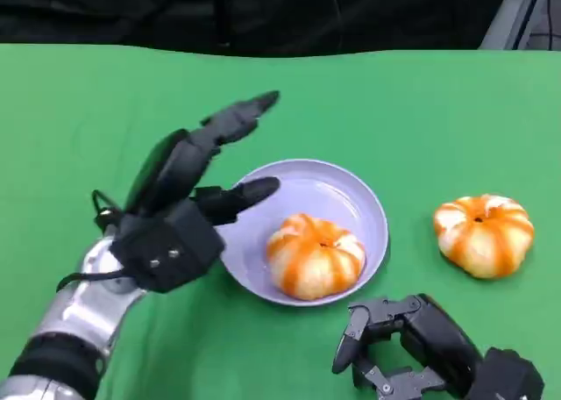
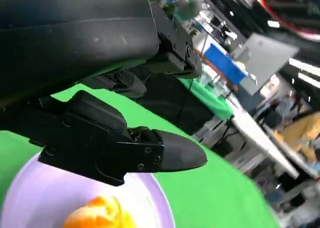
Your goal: Grasp the bread from the table and place it into the plate.
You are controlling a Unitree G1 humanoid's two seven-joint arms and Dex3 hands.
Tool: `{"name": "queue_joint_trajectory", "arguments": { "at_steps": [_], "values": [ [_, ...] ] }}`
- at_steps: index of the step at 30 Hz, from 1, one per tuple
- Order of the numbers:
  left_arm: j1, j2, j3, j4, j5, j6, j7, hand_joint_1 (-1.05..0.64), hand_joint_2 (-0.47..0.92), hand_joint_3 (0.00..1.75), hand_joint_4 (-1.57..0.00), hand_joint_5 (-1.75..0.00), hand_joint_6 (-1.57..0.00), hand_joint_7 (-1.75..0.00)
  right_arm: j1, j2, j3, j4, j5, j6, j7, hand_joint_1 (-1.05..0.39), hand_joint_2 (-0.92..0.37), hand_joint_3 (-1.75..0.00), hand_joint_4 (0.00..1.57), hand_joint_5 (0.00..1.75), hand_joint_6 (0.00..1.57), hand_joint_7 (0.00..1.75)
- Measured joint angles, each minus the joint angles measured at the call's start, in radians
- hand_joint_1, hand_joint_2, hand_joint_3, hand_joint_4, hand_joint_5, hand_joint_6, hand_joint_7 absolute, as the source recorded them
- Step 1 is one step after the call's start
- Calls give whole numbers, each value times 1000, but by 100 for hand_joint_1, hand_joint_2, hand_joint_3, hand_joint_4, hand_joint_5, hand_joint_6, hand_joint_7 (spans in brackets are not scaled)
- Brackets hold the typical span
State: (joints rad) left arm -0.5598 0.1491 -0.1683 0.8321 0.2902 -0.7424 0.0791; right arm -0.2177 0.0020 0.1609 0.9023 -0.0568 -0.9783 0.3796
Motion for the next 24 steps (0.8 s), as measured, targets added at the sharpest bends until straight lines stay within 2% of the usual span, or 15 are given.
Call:
{"name": "queue_joint_trajectory", "arguments": {
  "at_steps": [16,24],
  "values": [
    [113,-2,90,-125,-217,1,-189,-70,92,39,-65,-2,-46,-1,1,-2,0,14,-7,-13,-5,11,-50,-118,102,137,101,106],
    [242,-3,127,-248,-302,6,-247,-70,92,41,-68,-2,-45,0,4,-5,0,14,-8,-14,-6,10,-50,-116,102,138,101,106]
  ]
}}
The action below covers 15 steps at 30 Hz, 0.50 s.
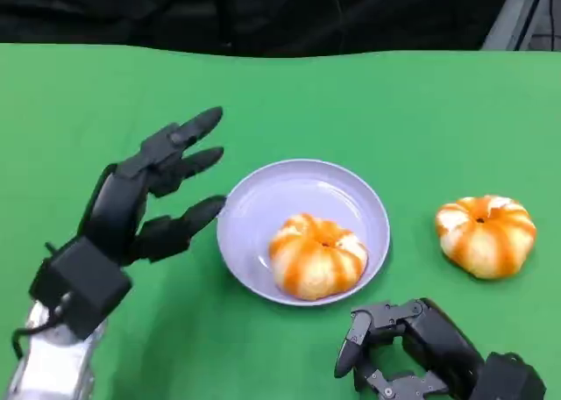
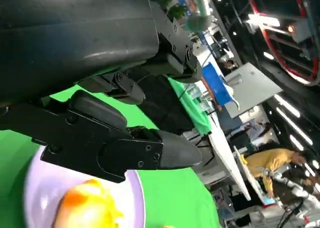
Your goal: Grasp the bread from the table and place it into the plate.
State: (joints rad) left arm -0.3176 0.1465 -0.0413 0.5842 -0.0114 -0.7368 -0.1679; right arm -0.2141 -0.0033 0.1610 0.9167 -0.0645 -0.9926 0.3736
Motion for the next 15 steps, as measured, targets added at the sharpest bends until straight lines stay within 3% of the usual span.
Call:
{"name": "queue_joint_trajectory", "arguments": {
  "at_steps": [15],
  "values": [
    [138,-52,43,-47,-148,10,-131,-72,92,35,-72,-2,-49,-1,0,-1,-3,0,18,1,7,11,-50,-117,101,137,100,108]
  ]
}}
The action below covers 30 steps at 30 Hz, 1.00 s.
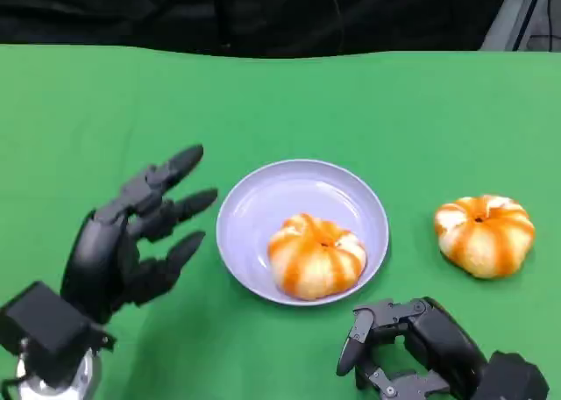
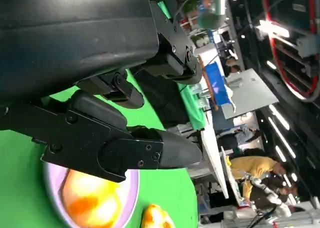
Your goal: Grasp the bread from the table and place it into the plate.
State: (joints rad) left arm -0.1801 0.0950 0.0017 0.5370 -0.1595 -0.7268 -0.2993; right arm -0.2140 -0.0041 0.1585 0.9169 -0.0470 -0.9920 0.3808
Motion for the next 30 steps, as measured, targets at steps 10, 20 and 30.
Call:
{"name": "queue_joint_trajectory", "arguments": {
  "at_steps": [10,20,30],
  "values": [
    [82,-23,15,19,-46,-32,-96,-72,92,35,-73,-1,-49,-1,0,1,-2,1,2,0,4,12,-50,-117,100,137,99,109],
    [102,-32,39,52,-88,-47,-188,-70,92,37,-73,-1,-49,0,0,1,-3,1,2,0,3,11,-51,-114,100,137,99,109],
    [146,-61,40,111,-95,-110,-233,-72,92,35,-77,-2,-52,-1,0,0,-10,2,2,0,2,8,-52,-111,100,137,99,107]
  ]
}}
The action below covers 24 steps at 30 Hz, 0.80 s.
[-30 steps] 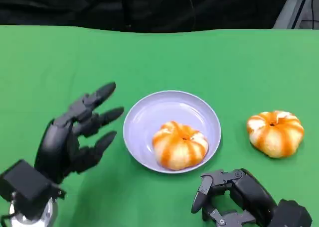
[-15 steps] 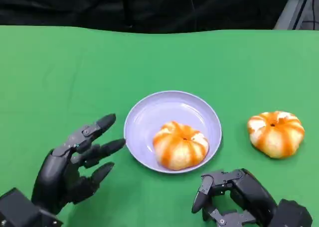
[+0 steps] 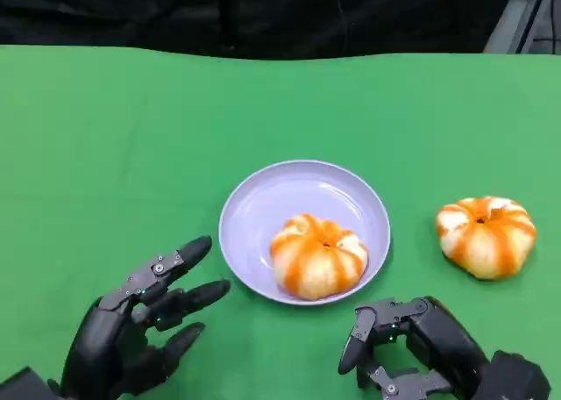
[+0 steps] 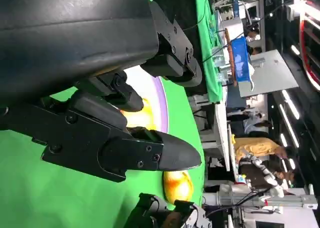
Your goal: Grasp the bread from the table and place it into the plate.
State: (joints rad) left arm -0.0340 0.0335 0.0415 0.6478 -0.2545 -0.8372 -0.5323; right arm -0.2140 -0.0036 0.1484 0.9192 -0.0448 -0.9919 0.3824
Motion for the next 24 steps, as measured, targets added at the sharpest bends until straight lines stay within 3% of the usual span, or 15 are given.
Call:
{"name": "queue_joint_trajectory", "arguments": {
  "at_steps": [10,14,24],
  "values": [
    [8,-5,0,4,32,0,1,-67,92,32,-82,-3,-57,-3,0,0,-14,1,-1,0,-6,9,-53,-110,100,136,98,105],
    [12,-4,0,7,36,6,1,-43,92,19,-83,-1,-60,-2,0,-1,-19,1,3,0,4,9,-54,-110,100,137,98,104],
    [13,-3,2,21,51,18,-4,-22,92,8,-85,-1,-64,-1,0,-1,-23,2,3,0,11,10,-54,-109,100,136,99,104]
  ]
}}
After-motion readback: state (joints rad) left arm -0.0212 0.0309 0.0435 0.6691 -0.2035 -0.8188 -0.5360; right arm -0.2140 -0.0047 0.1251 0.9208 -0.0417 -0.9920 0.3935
